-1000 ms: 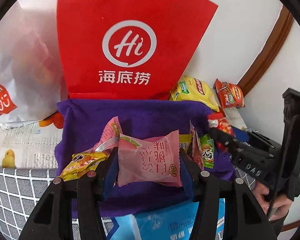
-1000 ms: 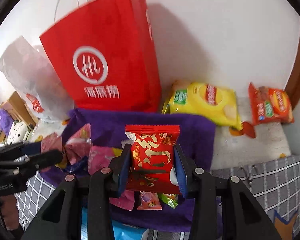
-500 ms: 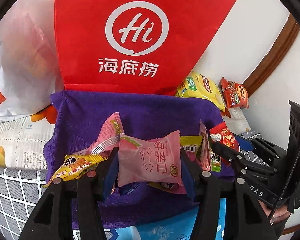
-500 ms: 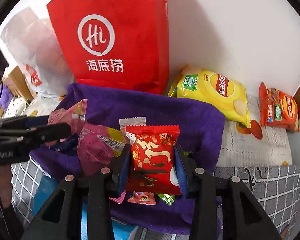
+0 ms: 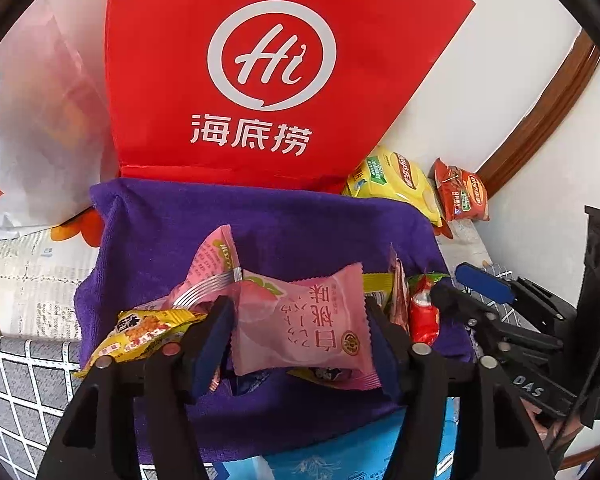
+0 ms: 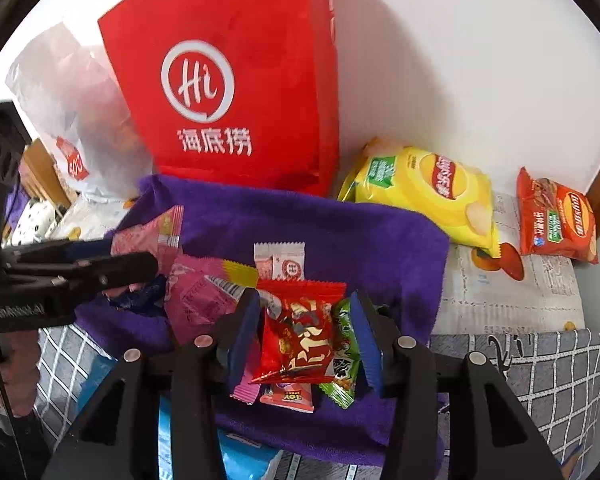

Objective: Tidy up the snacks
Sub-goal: 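Open both grippers to release the packets on the towel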

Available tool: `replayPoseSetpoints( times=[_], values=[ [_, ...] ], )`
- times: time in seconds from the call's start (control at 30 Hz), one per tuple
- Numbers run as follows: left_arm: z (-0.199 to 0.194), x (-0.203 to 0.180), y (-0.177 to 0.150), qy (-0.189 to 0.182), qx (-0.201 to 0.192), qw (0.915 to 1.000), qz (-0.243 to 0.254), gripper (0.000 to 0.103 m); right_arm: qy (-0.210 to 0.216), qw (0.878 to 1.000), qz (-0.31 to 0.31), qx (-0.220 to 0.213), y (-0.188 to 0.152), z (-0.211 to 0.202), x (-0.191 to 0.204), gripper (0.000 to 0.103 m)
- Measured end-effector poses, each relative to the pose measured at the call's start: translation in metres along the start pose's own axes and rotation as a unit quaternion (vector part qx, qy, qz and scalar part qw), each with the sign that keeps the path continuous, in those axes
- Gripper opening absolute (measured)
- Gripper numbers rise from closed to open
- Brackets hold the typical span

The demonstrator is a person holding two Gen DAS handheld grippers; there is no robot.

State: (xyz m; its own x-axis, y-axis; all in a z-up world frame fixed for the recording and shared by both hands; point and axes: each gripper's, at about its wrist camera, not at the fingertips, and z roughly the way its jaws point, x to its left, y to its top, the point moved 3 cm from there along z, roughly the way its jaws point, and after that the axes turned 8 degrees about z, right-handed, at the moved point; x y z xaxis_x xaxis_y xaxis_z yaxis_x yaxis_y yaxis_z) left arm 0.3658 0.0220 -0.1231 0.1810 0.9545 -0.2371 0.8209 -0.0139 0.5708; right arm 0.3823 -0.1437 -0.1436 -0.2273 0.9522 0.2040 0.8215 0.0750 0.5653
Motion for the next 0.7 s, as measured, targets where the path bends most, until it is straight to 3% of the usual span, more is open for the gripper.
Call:
replayPoseSetpoints(
  times=[0.13, 0.4, 0.7],
  values=[
    [-0.004, -0.003, 0.001, -0.006, -0.001, 1.0, -0.005, 0.076, -0.002, 1.0, 0.014, -0.017, 0.004, -0.015, 0.001, 0.048],
    [-0.024, -0.01, 0.005, -0.012, -0.018, 0.9998, 0.001, 0.078, -0.024, 0.998, 0.035, -0.035, -0.004, -0.043, 0.001, 0.048],
    [-0.062, -0.025, 0.004, -0.001, -0.039, 0.9989, 0.025, 0.078, -0.032, 0.998, 0.045, -0.016, -0.05, -0.074, 0.008, 0.048]
  ],
)
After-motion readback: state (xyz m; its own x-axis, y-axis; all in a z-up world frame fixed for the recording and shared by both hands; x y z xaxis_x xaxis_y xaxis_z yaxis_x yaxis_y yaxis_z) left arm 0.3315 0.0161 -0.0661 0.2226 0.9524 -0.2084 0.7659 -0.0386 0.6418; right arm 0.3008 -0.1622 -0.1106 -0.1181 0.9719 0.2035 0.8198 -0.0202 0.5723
